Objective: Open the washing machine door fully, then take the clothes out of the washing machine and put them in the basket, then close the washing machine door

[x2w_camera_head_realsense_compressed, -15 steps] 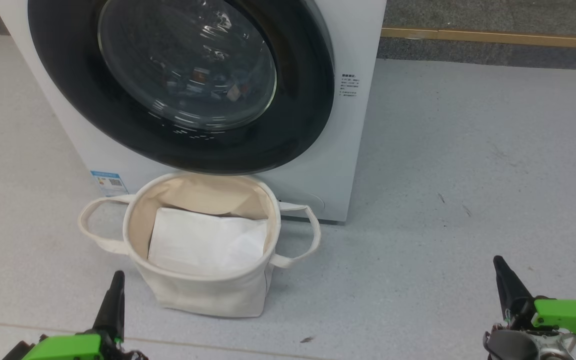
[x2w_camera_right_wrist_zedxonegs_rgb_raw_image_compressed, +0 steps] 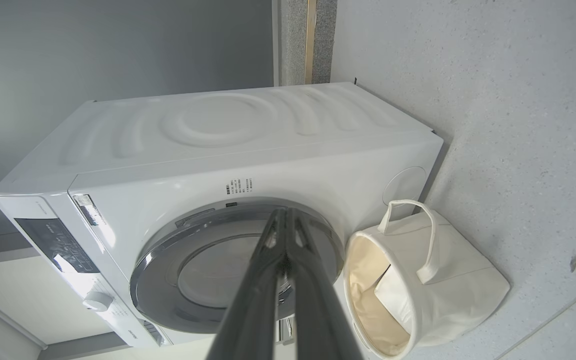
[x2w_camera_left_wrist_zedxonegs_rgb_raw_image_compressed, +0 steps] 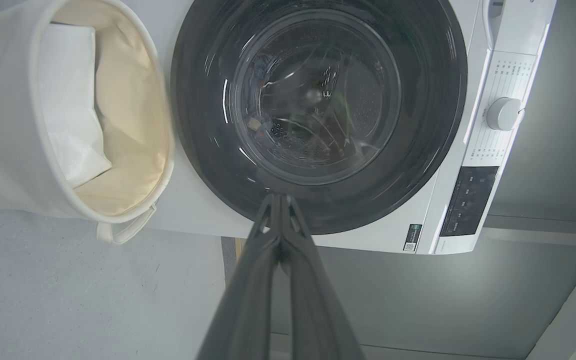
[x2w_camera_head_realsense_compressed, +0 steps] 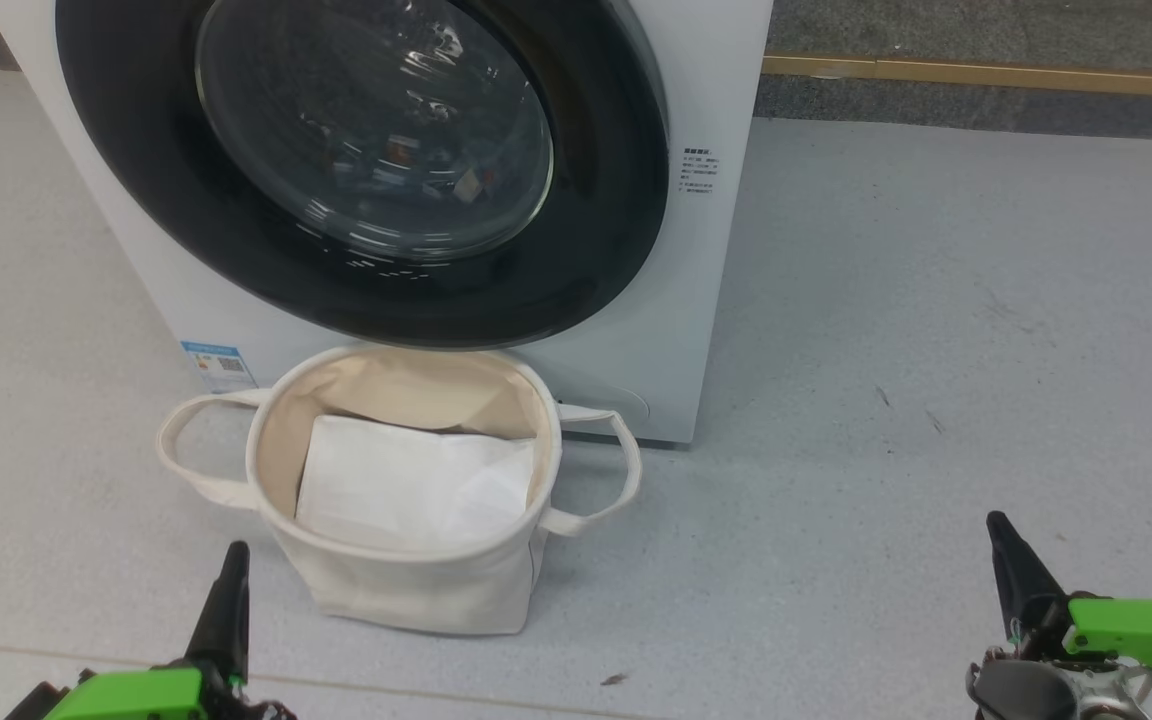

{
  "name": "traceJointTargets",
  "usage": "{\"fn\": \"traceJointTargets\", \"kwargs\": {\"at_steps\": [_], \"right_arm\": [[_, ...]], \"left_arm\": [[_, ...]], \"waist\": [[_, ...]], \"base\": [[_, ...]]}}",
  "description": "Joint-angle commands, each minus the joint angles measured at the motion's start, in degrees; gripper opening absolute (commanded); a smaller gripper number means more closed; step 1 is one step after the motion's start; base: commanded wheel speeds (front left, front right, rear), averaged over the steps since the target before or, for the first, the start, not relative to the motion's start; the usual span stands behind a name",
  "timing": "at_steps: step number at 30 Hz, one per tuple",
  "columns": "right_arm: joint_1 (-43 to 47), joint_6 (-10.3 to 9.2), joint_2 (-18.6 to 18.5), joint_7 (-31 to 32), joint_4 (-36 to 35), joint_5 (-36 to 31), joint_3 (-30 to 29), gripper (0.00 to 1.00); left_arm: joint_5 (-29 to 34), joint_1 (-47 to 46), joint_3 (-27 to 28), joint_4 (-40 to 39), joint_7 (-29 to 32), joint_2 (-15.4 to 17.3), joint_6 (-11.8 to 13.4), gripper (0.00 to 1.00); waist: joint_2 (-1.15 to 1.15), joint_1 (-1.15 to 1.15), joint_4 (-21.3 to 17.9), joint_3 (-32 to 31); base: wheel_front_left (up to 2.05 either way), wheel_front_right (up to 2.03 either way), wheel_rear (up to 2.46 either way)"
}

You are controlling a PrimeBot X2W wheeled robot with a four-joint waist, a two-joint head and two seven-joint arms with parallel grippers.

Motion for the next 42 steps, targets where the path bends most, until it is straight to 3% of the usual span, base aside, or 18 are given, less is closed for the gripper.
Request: {"fn": "traceJointTargets", "kwargs": {"at_steps": [1,42], "right_arm": [[-0.83,0.01,-0.29,0.41,-2.14,0.07,1.17,0.00],[-0.83,0.01,-0.29,0.41,-2.14,0.07,1.17,0.00]], "left_arm": [[-0.19,-1.47,1.93,-2.16,0.45,0.37,-0.40,0.00],[-0.19,-1.47,1.93,-2.16,0.45,0.37,-0.40,0.00]], "waist": [[0.00,0.00,0.00,0.00],[0.00,0.00,0.00,0.00]], "base": [[0.00,0.00,0.00],[0.00,0.00,0.00]]}}
